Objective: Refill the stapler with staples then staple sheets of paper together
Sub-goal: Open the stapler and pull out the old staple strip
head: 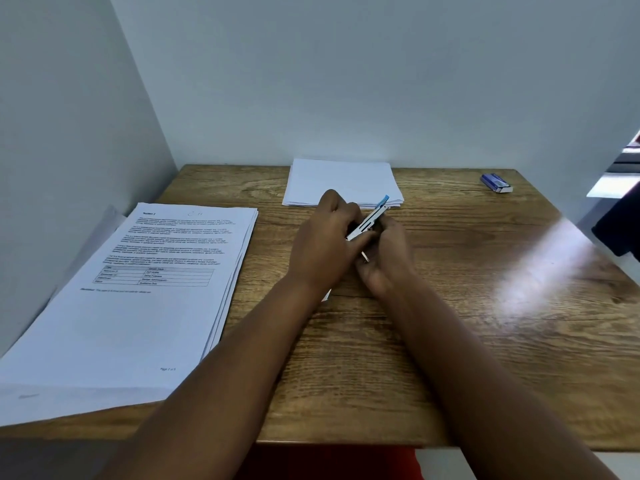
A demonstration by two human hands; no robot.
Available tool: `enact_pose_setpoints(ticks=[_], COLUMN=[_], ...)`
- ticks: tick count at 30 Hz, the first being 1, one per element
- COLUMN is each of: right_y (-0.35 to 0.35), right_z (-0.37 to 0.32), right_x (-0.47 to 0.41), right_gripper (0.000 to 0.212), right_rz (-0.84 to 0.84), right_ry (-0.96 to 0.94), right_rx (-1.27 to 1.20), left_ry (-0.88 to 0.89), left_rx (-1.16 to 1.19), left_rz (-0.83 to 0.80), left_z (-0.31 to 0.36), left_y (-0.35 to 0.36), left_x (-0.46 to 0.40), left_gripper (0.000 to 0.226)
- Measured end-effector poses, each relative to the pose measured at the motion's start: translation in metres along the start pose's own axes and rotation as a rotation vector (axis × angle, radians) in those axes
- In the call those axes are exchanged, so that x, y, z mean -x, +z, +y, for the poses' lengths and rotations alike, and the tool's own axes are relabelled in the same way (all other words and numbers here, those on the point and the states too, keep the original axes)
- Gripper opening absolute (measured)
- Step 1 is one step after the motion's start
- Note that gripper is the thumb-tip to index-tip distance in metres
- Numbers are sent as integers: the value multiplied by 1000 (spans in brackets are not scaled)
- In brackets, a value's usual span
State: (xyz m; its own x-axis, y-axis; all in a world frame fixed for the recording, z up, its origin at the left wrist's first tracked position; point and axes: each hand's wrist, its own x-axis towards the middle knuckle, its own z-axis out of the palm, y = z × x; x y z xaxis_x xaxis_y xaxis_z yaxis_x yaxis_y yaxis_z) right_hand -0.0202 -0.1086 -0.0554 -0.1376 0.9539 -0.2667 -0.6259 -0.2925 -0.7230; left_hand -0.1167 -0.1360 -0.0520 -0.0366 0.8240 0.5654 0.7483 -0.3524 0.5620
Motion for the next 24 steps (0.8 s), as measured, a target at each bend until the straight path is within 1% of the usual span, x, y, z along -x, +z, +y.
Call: enact_pose_setpoints(ticks=[4,7,13,14,17,20,22,24], right_y=[1,0,0,0,-1,-2,-2,-2], right_z=[-1,-2,0,0,-1,-2,-1,-2], right_x=[0,0,-2,-3,-6,-5,-4,-5], right_gripper=[26,26,32,33,33,33,33,32], right_rz=[-57,-60,-9,-2,-15,-38,-48,-38], right_ry=[-9,-10,2,-3,-26,-60,-89,-118], right_rx=[-17,-22,7,30,62,156,207,223], left_ry=[33,33,-105,-142,-300,-433,-501,-530], left_rx=[-54,-66,6,46,272,488,648,711], left_rz=[-20,-20,-42,-45,-66,-144,-193,-220], left_z=[-1,-2,-10,-11,-14,-17,-17,-18], left_y=[-3,-3,-2,-2,-4,-8,-10,-11], left_x=[0,-1,-5,-6,-9,-10,-10,-10], left_gripper=[23,24,23,22,22,23,25,28])
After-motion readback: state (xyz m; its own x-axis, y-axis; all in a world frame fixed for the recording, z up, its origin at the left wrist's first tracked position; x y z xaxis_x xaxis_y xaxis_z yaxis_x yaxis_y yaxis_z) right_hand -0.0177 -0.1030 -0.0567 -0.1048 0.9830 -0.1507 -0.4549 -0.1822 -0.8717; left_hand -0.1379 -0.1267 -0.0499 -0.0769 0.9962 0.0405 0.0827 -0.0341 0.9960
